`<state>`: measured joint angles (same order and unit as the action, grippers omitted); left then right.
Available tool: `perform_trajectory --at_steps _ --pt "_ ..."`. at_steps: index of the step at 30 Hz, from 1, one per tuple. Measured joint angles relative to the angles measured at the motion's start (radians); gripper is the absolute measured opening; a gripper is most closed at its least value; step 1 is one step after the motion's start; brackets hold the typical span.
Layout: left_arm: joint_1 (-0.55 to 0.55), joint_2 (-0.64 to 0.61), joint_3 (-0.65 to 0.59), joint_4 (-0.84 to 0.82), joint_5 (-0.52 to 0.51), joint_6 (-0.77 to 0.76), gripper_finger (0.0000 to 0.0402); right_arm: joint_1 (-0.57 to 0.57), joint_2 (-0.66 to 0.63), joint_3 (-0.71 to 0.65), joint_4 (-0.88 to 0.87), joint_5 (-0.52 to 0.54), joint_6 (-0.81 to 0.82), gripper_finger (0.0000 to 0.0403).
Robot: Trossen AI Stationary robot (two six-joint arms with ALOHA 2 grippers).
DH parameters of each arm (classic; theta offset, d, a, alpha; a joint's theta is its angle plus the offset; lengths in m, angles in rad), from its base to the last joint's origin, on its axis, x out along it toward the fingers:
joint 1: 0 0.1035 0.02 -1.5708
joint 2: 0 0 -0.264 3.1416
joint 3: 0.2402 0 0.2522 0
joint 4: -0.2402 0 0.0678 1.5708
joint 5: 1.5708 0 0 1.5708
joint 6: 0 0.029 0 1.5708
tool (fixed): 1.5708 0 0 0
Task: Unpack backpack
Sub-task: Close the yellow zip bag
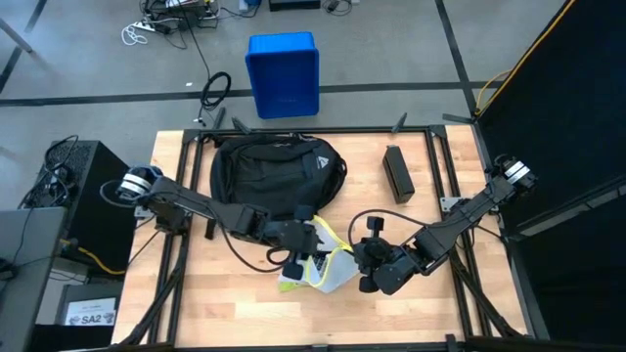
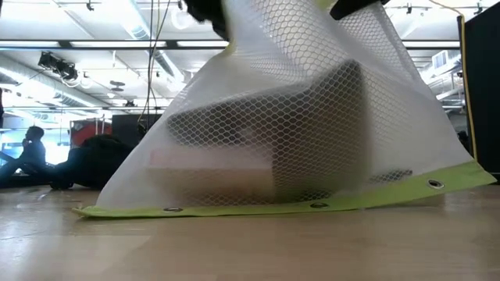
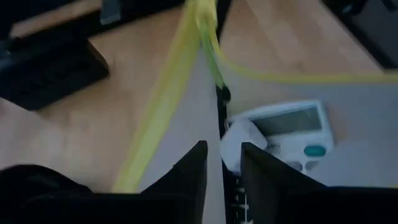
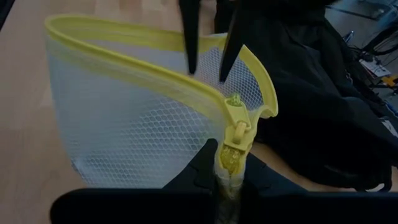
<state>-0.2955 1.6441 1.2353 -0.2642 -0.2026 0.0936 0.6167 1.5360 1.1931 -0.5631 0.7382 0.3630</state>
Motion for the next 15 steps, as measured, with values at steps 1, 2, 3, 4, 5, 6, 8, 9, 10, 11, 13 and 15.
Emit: perform_trajectory --at_steps 1,2,3,4,5,6,8,9,10,11,13,15 --pt "0.000 0.010 0.000 0.010 0.006 0.003 0.0083 0.000 0.000 0.000 0.001 0.000 0.000 0.0000" --pt "0.000 0.021 -0.001 0.020 0.016 0.006 0.0088 0.000 0.000 0.000 0.001 0.000 0.000 0.0000" --pt "0.000 0.029 -0.002 0.034 0.029 0.007 0.0094 0.000 0.000 0.000 0.001 0.000 0.001 0.0000" --pt "0.000 0.031 -0.002 0.058 0.049 0.008 0.0098 0.000 0.000 0.000 0.001 0.000 0.002 0.0000" --pt "-0.001 0.031 -0.002 0.085 0.069 0.013 0.0102 0.000 0.000 0.000 0.001 0.000 0.002 0.0000" --pt "-0.004 0.031 -0.001 0.102 0.085 0.020 0.0106 0.000 0.000 0.000 0.004 0.000 0.002 0.0000" --pt "-0.008 0.031 -0.001 0.131 0.090 0.030 0.0110 0.000 0.000 0.000 0.006 0.000 0.002 0.0000" --pt "-0.009 0.032 -0.001 0.143 0.089 0.030 0.0112 0.000 0.000 0.000 0.008 0.000 0.002 0.0000" --pt "-0.009 0.032 -0.001 0.157 0.087 0.031 0.0113 0.000 0.000 0.000 0.011 0.000 0.001 0.0000" --pt "-0.008 0.032 -0.001 0.170 0.084 0.031 0.0113 -0.001 0.000 0.000 0.015 0.000 0.001 0.0000" --pt "-0.004 0.032 -0.001 0.175 0.082 0.031 0.0114 -0.001 0.000 0.000 0.018 0.000 -0.001 0.0000" --pt "0.004 0.032 -0.001 0.172 0.081 0.026 0.0114 -0.001 0.000 0.000 0.022 0.000 -0.002 0.0000"
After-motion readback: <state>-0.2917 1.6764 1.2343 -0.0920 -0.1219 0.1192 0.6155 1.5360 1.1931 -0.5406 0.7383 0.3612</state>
